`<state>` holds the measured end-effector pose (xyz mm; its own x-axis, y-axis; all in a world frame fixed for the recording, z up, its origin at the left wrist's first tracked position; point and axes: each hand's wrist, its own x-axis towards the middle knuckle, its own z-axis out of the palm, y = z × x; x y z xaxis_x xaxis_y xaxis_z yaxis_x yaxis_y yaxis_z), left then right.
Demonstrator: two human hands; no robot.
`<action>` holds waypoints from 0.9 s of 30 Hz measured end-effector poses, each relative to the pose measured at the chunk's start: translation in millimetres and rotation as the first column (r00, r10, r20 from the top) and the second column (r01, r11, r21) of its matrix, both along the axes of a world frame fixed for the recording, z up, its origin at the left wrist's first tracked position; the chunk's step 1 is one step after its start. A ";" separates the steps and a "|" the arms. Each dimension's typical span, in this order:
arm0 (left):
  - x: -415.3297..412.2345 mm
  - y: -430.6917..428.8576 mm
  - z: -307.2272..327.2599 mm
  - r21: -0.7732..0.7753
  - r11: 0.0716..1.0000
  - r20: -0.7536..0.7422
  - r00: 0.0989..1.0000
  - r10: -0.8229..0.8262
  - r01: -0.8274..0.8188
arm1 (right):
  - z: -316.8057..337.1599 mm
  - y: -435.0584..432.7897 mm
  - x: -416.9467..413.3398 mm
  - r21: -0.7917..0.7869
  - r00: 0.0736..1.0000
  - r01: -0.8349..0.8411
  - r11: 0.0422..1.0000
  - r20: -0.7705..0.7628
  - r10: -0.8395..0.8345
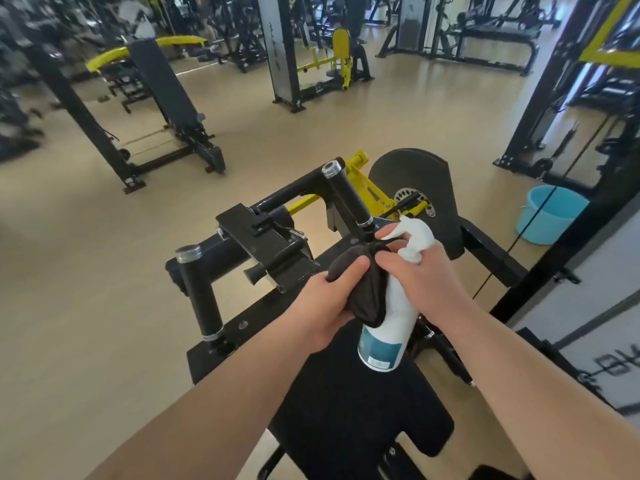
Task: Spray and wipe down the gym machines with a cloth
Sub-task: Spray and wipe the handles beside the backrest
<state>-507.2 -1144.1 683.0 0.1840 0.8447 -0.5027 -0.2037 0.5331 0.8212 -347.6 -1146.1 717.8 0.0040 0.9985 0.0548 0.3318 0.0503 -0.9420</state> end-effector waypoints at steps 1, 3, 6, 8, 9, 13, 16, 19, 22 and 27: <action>-2.9 3.8 1.0 -0.009 0.999 0.058 0.998 0.038 -0.037 | 1.0 5.1 -2.1 0.002 1.000 -0.017 1.000 0.007 0.017; -7.7 13.0 5.1 0.008 0.994 0.131 0.986 0.103 -0.105 | 2.1 15.9 -5.4 0.000 0.999 -0.042 0.999 0.035 0.042; -15.5 28.8 3.8 0.150 0.970 -0.009 0.981 0.192 -0.189 | 2.0 33.3 -8.9 -0.028 0.991 -0.059 0.998 0.118 0.062; -20.2 38.6 7.7 0.279 0.946 -0.285 0.927 0.243 -0.163 | 1.0 43.9 -9.7 -0.065 0.988 -0.059 0.996 0.140 0.067; -23.9 43.6 11.1 0.337 0.936 -0.465 0.846 0.260 -0.102 | -0.1 48.5 -9.9 -0.090 0.988 -0.057 0.994 0.141 0.070; -35.0 59.9 25.5 0.507 0.843 -0.772 0.529 0.352 0.180 | -7.4 65.0 -5.9 -0.152 0.975 -0.037 0.988 0.213 0.069; -41.1 72.7 33.5 0.591 0.786 -0.745 0.497 0.444 0.184 | -8.7 77.5 -3.7 -0.153 0.966 -0.031 0.988 0.249 0.069; -49.0 87.3 41.1 0.571 0.815 -0.723 0.529 0.444 0.096 | -4.1 86.6 -5.1 -0.166 0.965 -0.028 0.986 0.253 0.070; -54.6 102.7 39.6 0.463 0.885 -0.674 0.629 0.387 -0.048 | 0.4 92.0 -6.6 -0.211 0.961 -0.021 0.977 0.265 0.078; -53.5 106.9 38.7 0.208 0.955 -0.486 0.825 0.290 -0.213 | -0.8 93.4 -10.9 -0.230 0.938 0.024 0.973 0.341 0.058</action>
